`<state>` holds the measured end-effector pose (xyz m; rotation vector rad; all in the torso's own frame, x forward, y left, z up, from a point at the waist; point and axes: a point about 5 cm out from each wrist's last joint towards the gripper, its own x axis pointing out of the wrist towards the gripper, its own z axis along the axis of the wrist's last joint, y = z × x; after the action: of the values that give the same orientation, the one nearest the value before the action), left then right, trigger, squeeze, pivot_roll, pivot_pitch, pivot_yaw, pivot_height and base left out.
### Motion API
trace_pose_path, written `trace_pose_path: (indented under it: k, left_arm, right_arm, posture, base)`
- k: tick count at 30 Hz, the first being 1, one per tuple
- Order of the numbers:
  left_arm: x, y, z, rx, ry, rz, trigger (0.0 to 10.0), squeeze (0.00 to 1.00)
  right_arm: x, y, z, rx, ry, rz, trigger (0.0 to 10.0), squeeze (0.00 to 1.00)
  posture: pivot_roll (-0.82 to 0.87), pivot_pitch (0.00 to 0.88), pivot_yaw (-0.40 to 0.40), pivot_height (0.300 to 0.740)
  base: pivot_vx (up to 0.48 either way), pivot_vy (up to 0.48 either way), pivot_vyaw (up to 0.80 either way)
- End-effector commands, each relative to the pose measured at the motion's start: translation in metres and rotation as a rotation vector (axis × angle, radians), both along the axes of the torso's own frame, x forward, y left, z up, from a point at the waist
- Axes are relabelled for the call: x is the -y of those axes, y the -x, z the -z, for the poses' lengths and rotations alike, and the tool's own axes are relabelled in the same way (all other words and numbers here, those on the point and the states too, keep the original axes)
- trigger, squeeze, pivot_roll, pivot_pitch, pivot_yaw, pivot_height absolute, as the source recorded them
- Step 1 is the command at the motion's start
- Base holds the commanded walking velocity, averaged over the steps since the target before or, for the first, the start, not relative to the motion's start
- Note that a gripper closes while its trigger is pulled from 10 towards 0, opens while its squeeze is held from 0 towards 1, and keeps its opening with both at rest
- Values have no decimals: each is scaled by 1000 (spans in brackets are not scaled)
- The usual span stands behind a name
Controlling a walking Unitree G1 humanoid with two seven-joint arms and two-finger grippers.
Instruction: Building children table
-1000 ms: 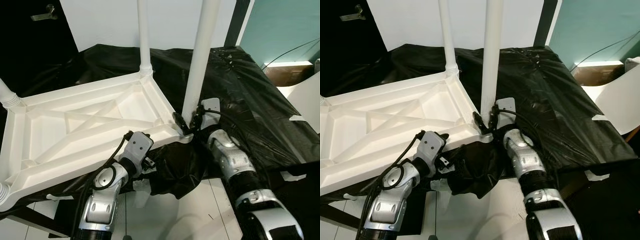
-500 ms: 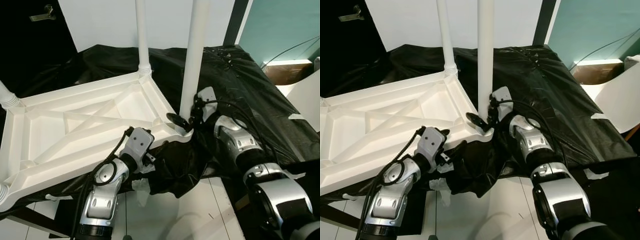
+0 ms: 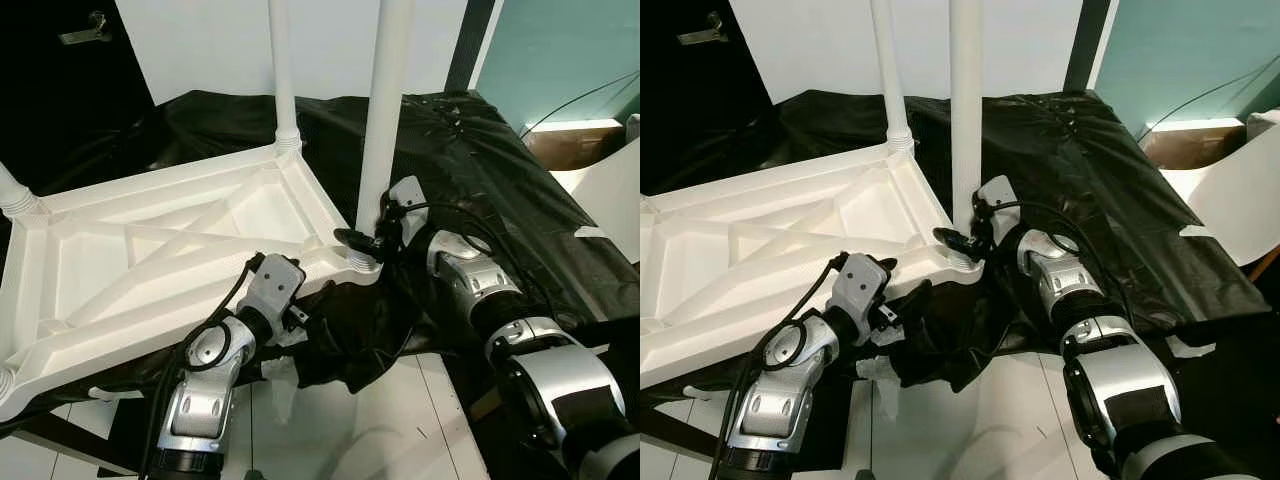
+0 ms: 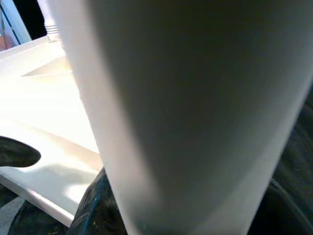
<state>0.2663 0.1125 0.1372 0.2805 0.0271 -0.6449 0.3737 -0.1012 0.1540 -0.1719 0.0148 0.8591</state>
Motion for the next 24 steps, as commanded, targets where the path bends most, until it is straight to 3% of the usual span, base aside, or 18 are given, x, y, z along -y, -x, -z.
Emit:
trace_pose_path:
  k: [1, 10, 15, 24]
  left_arm:
    - [-3, 0, 2, 13, -8, -87, 10000, 0]
    - [-2, 3, 4, 1, -4, -84, 10000, 0]
    - [-4, 4, 4, -1, -4, -90, 10000, 0]
    - [-1, 1, 3, 2, 0, -76, 10000, 0]
  right_arm:
    - [0, 4, 20, -68, 43, 61, 10000, 0]
    - [-14, 9, 33, -128, -66, 285, 10000, 0]
    - [-30, 21, 37, -130, -161, 520, 10000, 0]
    - [-35, 26, 35, -141, -188, 573, 10000, 0]
  posture:
    - [83, 0, -21, 740]
    - [80, 0, -15, 740]
    - [86, 0, -14, 740]
    - [71, 0, -18, 740]
  base:
    - [0, 0, 0]
    - [0, 0, 0]
    - [0, 0, 0]
    - [0, 0, 0]
